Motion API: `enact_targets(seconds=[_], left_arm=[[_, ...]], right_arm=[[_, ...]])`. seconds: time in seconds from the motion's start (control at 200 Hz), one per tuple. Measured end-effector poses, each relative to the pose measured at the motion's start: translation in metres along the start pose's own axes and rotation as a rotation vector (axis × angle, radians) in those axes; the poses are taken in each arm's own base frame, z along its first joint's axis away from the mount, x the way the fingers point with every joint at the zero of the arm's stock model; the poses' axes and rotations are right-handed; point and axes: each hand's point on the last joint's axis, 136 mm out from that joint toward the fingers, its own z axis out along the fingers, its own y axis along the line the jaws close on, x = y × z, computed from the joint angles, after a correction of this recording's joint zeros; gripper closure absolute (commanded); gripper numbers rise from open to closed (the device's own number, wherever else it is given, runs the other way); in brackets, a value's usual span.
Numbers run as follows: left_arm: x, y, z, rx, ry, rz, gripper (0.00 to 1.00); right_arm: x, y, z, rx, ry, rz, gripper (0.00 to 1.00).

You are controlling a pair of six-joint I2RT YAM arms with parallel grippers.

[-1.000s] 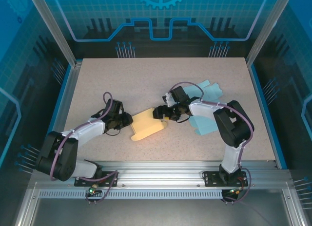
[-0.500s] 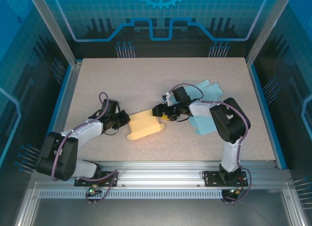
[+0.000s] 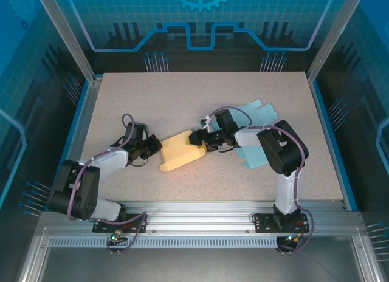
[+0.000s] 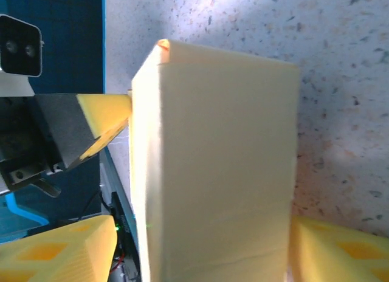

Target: Fold the paper box

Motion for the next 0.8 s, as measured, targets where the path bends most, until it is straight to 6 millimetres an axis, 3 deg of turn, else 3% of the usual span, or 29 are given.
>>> enact_targets(seconds=[0.185,0.315,0.485,0.615,0.8], left_arm=[[-0.001,0.001,0.0,-0.002,-0.001,-0.005,0.89],[0.0,0.001,-0.001,0.0,0.004,-0.006,0.82],[0.006,0.003,-0.009,-0.016,0.023,-0.012,0.63],[0.0,-0.011,-0.03,0.029,-0.019,0.011,0.46],[-0.018,-0.055,-0.08,0.196,-0.2,0.203,0.34]], right_arm=[[0.0,0.007,0.0,-0.039,0.002,0.002,0.6],[0.0,0.008,-0.002,-0.043,0.0,0.017,0.6],[-0.001,0.015,-0.007,-0.053,-0.007,0.022,0.59],[-0.005,0.025,-0.015,-0.063,-0.023,0.025,0.59],[-0.012,0.038,-0.035,-0.069,-0.054,0.048,0.58]])
